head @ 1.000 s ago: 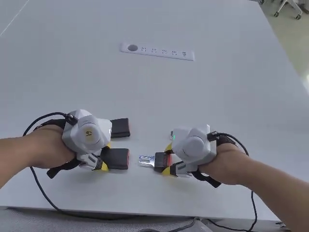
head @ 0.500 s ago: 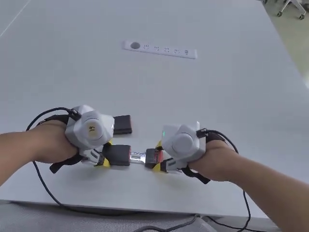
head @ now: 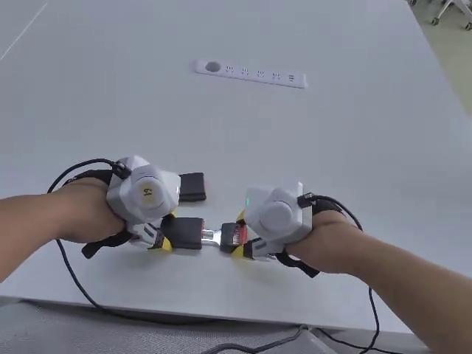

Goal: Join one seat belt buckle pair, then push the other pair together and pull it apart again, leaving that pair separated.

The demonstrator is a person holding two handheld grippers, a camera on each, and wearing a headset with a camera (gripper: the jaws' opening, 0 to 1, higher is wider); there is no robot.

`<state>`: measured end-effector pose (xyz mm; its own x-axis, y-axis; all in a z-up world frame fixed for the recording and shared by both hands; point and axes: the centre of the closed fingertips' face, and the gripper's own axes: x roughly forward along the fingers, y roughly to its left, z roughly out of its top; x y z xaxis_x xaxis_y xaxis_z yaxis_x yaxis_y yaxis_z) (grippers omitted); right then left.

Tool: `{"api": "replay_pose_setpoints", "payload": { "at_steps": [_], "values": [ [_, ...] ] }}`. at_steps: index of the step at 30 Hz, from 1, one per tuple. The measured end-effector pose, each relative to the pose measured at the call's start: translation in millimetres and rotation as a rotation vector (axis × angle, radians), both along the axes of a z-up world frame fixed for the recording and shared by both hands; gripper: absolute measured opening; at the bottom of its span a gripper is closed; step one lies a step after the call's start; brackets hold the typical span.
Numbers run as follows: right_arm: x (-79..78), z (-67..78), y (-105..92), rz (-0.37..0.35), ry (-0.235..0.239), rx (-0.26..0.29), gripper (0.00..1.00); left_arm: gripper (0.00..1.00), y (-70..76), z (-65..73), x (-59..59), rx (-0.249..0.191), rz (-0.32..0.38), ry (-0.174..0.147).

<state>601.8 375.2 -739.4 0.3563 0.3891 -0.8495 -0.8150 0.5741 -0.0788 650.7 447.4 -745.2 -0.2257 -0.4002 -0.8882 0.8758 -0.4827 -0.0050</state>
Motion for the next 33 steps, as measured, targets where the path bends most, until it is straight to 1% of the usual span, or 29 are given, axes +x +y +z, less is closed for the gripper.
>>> {"api": "replay_pose_setpoints", "payload": {
  "at_steps": [3, 7, 11, 20, 26, 30, 33],
  "values": [
    [1.9, -0.1, 4.1, -0.004, 0.003, 0.011, 0.32, 0.33, 0.1, 0.1, 0.1, -0.001, -0.001, 0.001],
    [3.4, -1.0, 2.4, -0.010, 0.023, 0.009, 0.31, 0.33, -0.1, 0.1, 0.5, 0.001, -0.008, 0.001],
    [3.9, -1.1, 3.0, 0.001, 0.028, -0.007, 0.31, 0.32, 0.2, 0.2, 0.4, 0.002, -0.008, 0.000],
    [7.0, -0.2, 5.9, 0.003, 0.027, -0.012, 0.29, 0.32, 0.0, 0.5, 1.4, -0.015, -0.019, 0.006],
    [8.8, 0.5, 8.4, 0.014, 0.027, -0.014, 0.29, 0.31, -0.3, 0.3, 1.0, -0.012, -0.028, 0.003],
    [12.2, 0.5, 15.8, 0.016, 0.017, -0.009, 0.28, 0.31, -0.4, 0.3, 0.7, -0.011, -0.030, 0.003],
    [14.6, 0.1, 17.8, 0.014, 0.019, -0.006, 0.28, 0.31, -0.5, 0.5, 0.9, -0.011, -0.027, 0.004]
  ]
}}
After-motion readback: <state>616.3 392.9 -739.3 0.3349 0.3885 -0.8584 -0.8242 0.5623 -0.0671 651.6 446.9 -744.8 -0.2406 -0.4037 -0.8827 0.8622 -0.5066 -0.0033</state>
